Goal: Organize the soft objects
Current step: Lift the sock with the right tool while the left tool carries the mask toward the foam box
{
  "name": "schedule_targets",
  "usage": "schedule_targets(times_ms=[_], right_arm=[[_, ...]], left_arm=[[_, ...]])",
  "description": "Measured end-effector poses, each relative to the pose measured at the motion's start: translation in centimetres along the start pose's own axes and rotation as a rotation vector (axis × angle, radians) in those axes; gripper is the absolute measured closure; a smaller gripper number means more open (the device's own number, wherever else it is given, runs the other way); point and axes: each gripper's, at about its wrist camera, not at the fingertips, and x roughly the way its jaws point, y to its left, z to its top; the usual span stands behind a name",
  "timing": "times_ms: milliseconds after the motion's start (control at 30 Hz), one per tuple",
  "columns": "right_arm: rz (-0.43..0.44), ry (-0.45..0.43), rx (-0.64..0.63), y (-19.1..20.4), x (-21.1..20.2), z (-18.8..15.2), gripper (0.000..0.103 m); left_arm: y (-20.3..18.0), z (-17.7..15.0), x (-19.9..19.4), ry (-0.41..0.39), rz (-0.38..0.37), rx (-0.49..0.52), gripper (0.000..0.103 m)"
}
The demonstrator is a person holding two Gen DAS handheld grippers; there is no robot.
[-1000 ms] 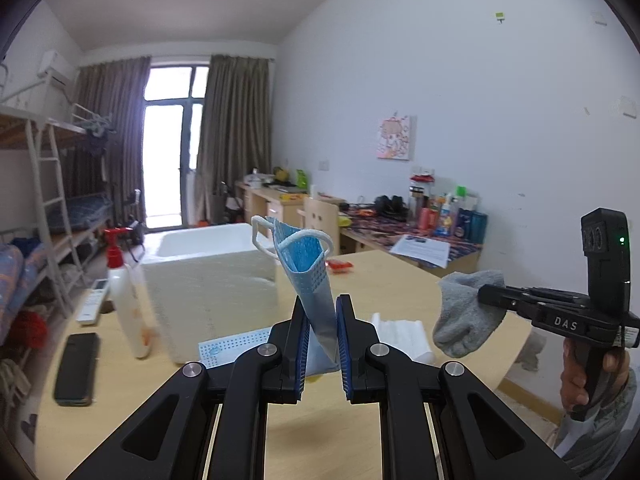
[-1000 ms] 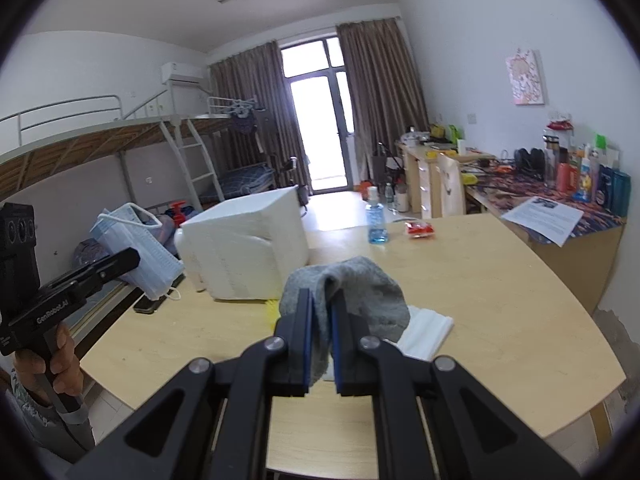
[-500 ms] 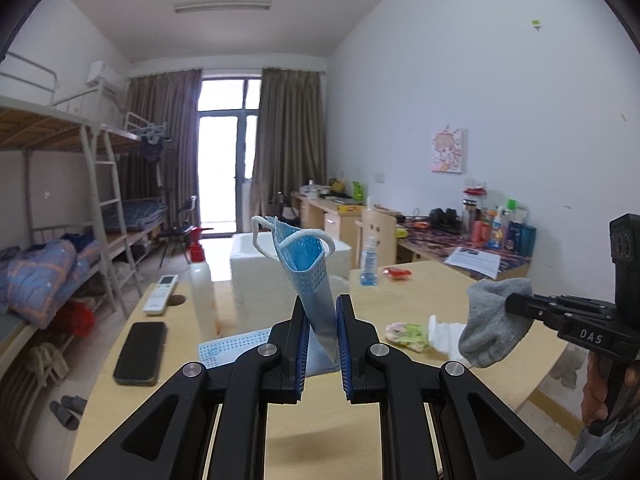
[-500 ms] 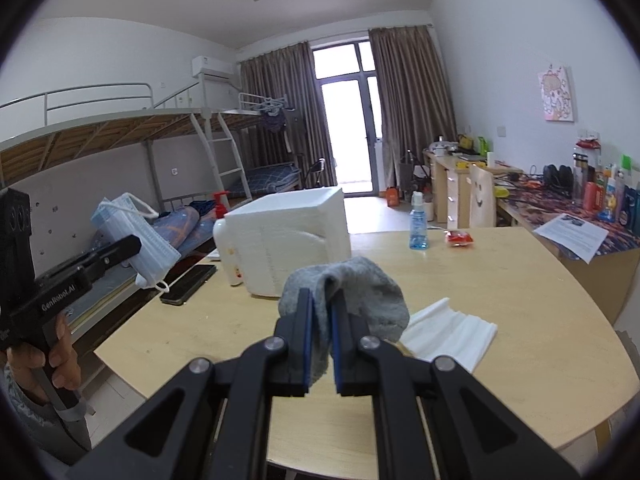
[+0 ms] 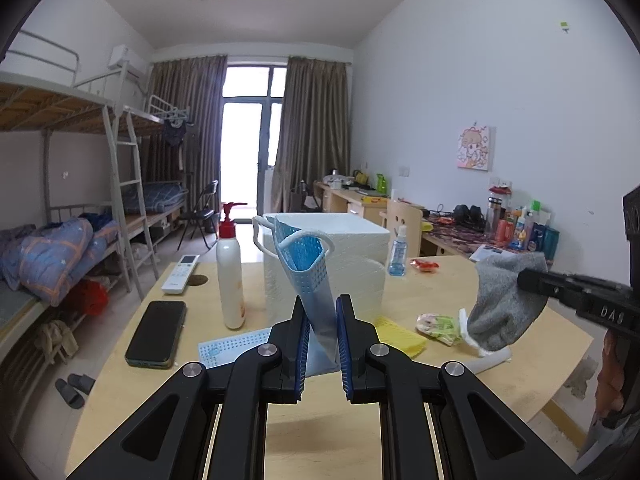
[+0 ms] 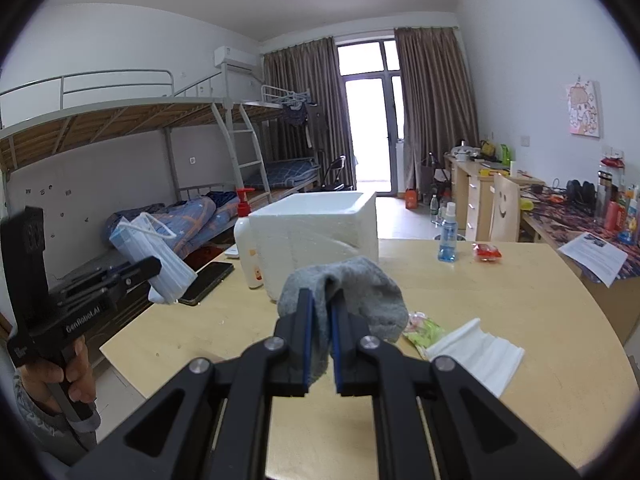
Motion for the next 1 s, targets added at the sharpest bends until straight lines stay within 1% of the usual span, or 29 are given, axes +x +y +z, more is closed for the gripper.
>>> schedule_targets(times_ms=[167, 267, 433, 667, 1000], right_arm=[[0.009, 0.01, -0.007, -0.2, 1.1, 1.2, 0.092], [0.01, 0.013, -0.029, -0.1, 1.7, 1.9, 0.092], [0.016, 0.01, -0.027, -0.5, 2.5, 2.6, 0.092], [0.012, 0.008, -0.014, -0.7, 3.3, 3.4, 0.092], [0.005, 0.01, -0.023, -0.2, 4.8, 5.0, 0.092]], left_arm=[[0.7, -1.0, 1.1, 0.013, 0.015, -0.029, 0.088], [0.8, -0.7, 2.0, 0.026, 0.013, -0.03, 0.088], [0.3, 1.0, 2.7, 0.025, -0.004, -0.001, 0.088], [-0.1, 3.6, 3.2, -0.003, -0.022, 0.047, 0.088], [0.5, 7.0, 5.2, -0.008, -0.046, 0.049, 0.088]])
